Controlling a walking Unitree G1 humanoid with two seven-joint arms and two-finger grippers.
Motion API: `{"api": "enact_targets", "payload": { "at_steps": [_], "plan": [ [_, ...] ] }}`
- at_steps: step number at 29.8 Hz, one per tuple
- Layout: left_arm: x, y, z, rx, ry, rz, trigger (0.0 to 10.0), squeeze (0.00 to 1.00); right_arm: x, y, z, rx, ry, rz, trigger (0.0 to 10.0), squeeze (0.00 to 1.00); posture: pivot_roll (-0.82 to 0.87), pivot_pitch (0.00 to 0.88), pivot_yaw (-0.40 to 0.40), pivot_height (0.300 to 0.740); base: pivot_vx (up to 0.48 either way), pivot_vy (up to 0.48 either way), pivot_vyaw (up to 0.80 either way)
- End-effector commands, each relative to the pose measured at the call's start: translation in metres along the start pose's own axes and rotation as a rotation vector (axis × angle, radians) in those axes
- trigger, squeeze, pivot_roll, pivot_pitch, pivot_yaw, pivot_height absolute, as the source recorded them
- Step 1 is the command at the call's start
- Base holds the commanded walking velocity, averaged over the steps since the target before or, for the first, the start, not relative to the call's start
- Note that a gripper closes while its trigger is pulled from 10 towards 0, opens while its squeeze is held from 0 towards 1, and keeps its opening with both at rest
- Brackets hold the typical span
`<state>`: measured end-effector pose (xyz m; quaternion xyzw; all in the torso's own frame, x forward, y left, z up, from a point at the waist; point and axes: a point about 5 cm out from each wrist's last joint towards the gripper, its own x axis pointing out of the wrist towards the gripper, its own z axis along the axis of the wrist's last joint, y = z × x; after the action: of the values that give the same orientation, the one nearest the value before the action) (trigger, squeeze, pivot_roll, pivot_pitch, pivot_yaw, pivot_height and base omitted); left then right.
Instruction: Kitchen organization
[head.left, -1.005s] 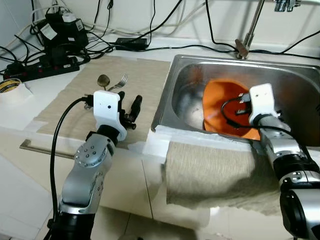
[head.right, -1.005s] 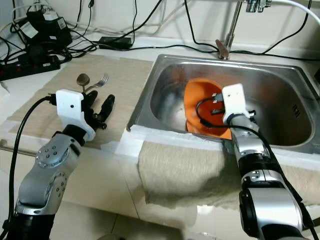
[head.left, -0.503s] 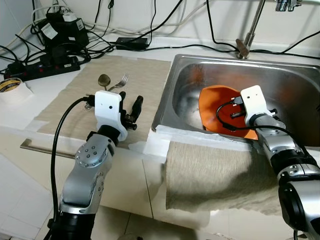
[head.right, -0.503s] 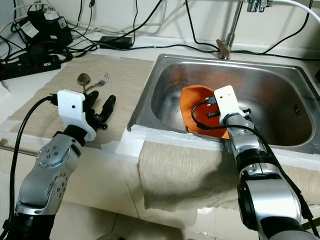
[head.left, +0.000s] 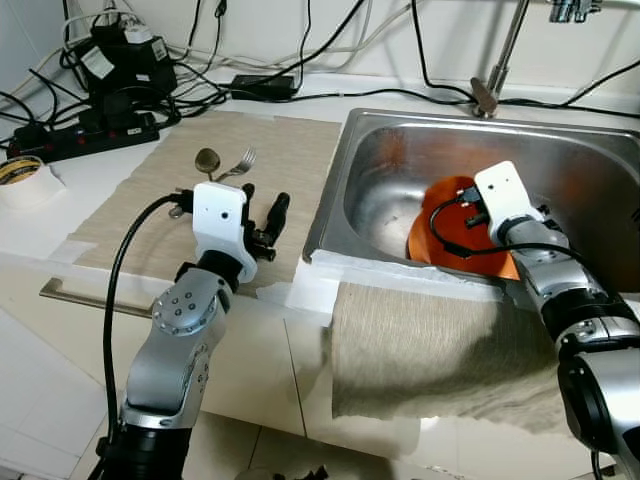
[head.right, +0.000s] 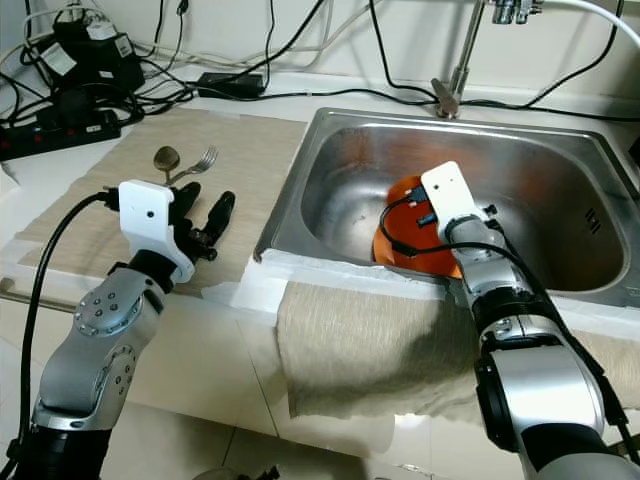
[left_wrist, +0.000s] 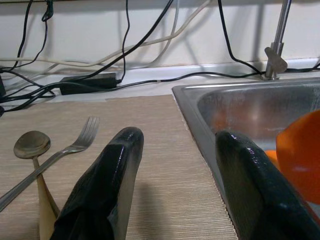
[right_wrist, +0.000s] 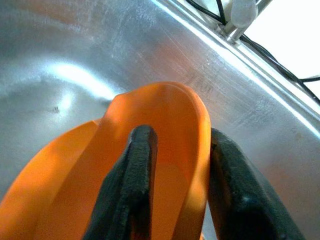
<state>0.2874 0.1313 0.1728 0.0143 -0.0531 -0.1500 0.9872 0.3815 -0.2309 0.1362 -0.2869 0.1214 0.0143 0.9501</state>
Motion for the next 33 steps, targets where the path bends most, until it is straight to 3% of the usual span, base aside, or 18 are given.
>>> {"api": "enact_targets", "payload": {
  "at_steps": [1, 10, 13, 17, 27, 33],
  "plan": [
    [0.001, 0.001, 0.002, 0.017, -0.009, -0.004, 10.0, 0.00, 0.002, -0.002, 0.010, -0.020, -0.034, -0.001, 10.0, 1.00, 0.00, 0.000, 0.049, 0.736, 0.000, 0.000, 0.00],
    [0.002, -0.001, 0.002, 0.018, -0.010, -0.006, 10.0, 0.00, 0.002, 0.001, 0.006, -0.008, -0.020, 0.008, 10.0, 1.00, 0.00, 0.000, 0.046, 0.736, 0.000, 0.000, 0.00],
    [0.002, -0.001, 0.003, 0.019, -0.010, -0.007, 10.0, 0.00, 0.001, 0.002, 0.007, -0.046, -0.032, 0.013, 10.0, 1.00, 0.00, 0.000, 0.047, 0.736, 0.000, 0.000, 0.00],
    [0.002, -0.001, 0.003, 0.018, -0.009, -0.007, 10.0, 0.00, 0.002, 0.009, 0.013, -0.151, -0.067, 0.075, 10.0, 1.00, 0.00, 0.000, 0.048, 0.736, 0.000, 0.000, 0.00],
    [0.003, 0.000, 0.002, 0.021, -0.008, -0.009, 10.0, 0.00, 0.001, 0.020, 0.012, -0.180, -0.079, 0.161, 10.0, 1.00, 0.00, 0.000, 0.046, 0.736, 0.000, 0.000, 0.00],
    [0.003, -0.001, 0.003, 0.023, -0.010, -0.009, 10.0, 0.00, -0.003, 0.033, 0.010, -0.240, -0.095, 0.315, 10.0, 1.00, 0.00, 0.000, 0.044, 0.736, 0.000, 0.000, 0.00]
  ]
}}
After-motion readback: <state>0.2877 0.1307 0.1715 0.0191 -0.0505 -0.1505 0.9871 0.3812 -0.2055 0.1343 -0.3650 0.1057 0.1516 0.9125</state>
